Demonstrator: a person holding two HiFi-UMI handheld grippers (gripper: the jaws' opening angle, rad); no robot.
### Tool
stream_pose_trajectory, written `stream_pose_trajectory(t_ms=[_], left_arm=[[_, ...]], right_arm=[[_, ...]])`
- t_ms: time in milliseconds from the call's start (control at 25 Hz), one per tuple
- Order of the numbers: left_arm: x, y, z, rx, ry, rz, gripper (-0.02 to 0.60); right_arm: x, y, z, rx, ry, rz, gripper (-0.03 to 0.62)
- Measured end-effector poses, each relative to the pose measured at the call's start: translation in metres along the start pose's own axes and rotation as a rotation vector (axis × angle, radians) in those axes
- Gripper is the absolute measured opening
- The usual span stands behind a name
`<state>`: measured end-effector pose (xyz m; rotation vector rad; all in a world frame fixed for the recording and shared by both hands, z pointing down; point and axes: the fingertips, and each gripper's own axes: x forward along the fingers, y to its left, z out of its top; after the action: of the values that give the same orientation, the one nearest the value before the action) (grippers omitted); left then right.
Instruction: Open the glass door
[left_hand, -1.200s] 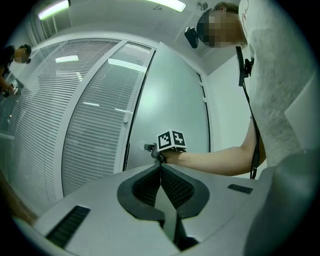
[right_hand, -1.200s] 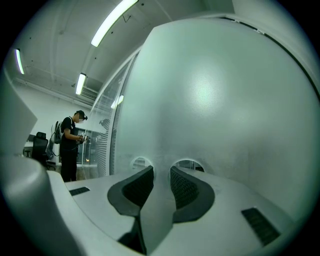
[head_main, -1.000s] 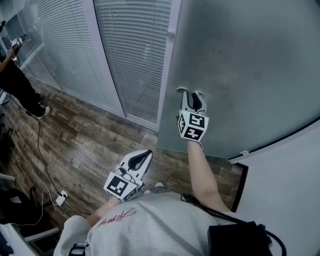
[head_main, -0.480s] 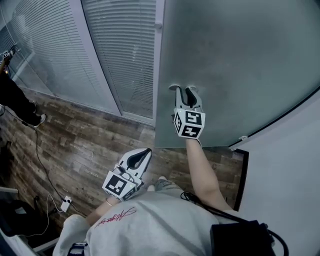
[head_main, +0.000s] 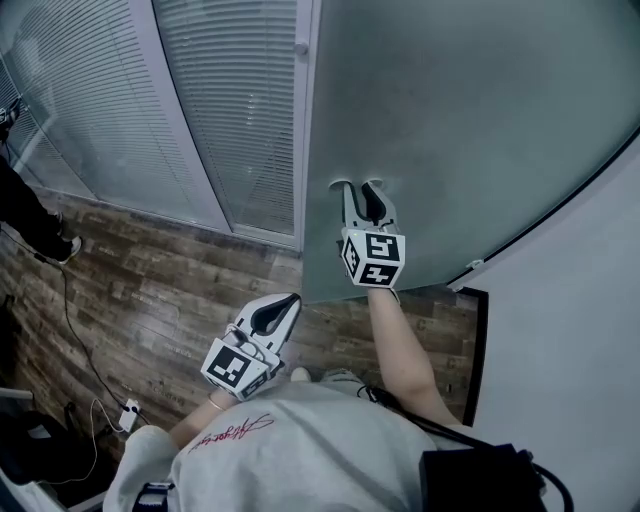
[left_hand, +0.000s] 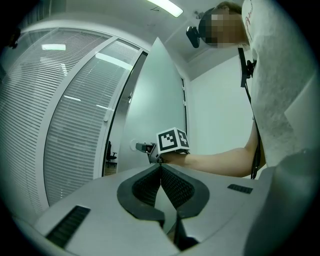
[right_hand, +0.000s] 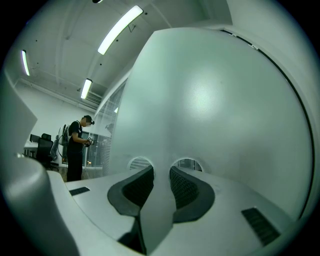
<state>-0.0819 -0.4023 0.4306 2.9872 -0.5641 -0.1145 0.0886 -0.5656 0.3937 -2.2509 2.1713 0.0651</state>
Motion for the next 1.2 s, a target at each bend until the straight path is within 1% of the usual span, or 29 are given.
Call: stream_pose_trajectory(t_ms=[200,520,640,760,880,1080,1200], left_arm=[[-0.001,-0.007,0.009,0.007,-0.021,-0.009,0.017],[0.001,-0.029,0.003,0.014,-0.018,-0.006,0.017],[-0.003,-0.041,0.003,0.011,-0.013,0.004,0.017],[-0.006,-0.052,0.005,0.020,-0.025,0.010,0.017],[-0.007,-0.062,0.008,0.017,-0.034,0.031,0.017],[-0.007,-0.081,0.007,0.000,-0.048,0.043,0.017],[-0.007,-0.094,0.007,0.006,-0.056,0.047,0.017]], right_arm=[[-0.021,0.006,0.005,-0.002,-0.002,0.008,0.114],[-0.056,0.009,0.004,0.001,-0.009,0.026,0.114],[-0.070,0.011,0.004,0.001,-0.004,0.034,0.114],[-0.082,0.013,0.004,0.000,0.005,0.052,0.114],[-0.095,0.015,0.004,-0.001,0.005,0.067,0.114],[-0.118,0.017,0.005,0.000,0.001,0.090,0.114],[-0.128,0.017,0.006,0.001,0.007,0.104,0.114]])
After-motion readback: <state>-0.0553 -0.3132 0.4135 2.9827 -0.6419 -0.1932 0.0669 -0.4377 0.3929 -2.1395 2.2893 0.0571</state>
